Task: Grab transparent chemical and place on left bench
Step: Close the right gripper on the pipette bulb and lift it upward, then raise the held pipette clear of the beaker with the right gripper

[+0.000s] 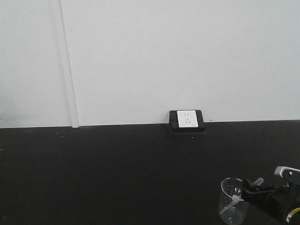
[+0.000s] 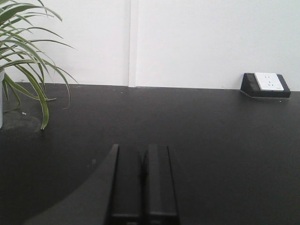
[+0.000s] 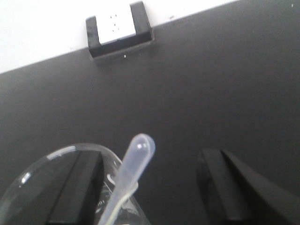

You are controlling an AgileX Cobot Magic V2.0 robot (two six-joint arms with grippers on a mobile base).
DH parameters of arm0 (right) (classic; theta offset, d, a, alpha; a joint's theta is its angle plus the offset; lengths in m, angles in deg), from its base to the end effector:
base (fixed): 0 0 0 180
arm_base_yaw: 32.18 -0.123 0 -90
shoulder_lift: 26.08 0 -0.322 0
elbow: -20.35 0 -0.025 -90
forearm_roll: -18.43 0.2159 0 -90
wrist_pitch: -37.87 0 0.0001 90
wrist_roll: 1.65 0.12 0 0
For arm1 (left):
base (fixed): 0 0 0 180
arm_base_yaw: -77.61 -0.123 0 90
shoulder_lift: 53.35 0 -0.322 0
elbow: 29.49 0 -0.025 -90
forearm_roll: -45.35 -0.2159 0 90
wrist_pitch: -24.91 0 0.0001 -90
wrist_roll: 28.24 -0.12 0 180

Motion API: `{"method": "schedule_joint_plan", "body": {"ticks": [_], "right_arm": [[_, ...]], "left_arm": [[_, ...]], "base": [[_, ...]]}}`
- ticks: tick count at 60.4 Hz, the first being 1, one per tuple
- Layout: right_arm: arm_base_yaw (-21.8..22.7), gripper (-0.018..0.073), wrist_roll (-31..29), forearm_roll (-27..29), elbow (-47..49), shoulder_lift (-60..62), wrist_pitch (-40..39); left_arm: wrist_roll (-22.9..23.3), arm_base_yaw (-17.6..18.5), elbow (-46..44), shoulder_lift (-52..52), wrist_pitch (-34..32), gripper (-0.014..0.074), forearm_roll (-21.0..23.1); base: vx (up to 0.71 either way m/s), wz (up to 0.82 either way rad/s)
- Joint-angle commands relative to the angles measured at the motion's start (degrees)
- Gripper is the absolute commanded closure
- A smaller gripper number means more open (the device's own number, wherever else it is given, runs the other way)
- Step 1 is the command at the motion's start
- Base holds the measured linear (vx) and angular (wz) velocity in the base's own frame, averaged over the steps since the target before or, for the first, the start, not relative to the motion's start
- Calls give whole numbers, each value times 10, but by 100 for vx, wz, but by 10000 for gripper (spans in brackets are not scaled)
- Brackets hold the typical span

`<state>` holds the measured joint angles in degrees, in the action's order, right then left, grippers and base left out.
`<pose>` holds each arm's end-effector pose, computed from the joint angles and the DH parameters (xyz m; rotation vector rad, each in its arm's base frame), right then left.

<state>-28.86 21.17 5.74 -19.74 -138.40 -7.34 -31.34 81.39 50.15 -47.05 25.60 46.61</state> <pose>0.3577 -0.0020 0.2046 0.1743 1.8804 0.2726 0.0133 -0.0009 0.2055 0.0743 1.5102 -0.0273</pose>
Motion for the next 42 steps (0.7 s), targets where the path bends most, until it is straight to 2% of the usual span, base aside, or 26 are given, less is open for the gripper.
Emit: {"method": "schedule_joint_plan", "body": {"ticks": [1, 15, 24, 33, 42], "right_arm": [[1, 163, -1, -8, 15, 23, -54], [1, 417, -7, -15, 14, 23, -97], [1, 573, -7, -66, 14, 38, -126], [1, 568, -7, -131, 13, 93, -104], [1, 566, -3, -183, 13, 205, -2]], "left_arm": [[4, 1, 9, -11, -45, 600, 0], [4, 1, 9, -11, -45, 600, 0], [4, 1, 9, -11, -45, 600, 0], [4, 1, 9, -11, -45, 600, 0], [4, 1, 9, -11, -45, 600, 0]], "base": [[0, 0], [0, 0], [0, 0], [0, 0], [0, 0]]}}
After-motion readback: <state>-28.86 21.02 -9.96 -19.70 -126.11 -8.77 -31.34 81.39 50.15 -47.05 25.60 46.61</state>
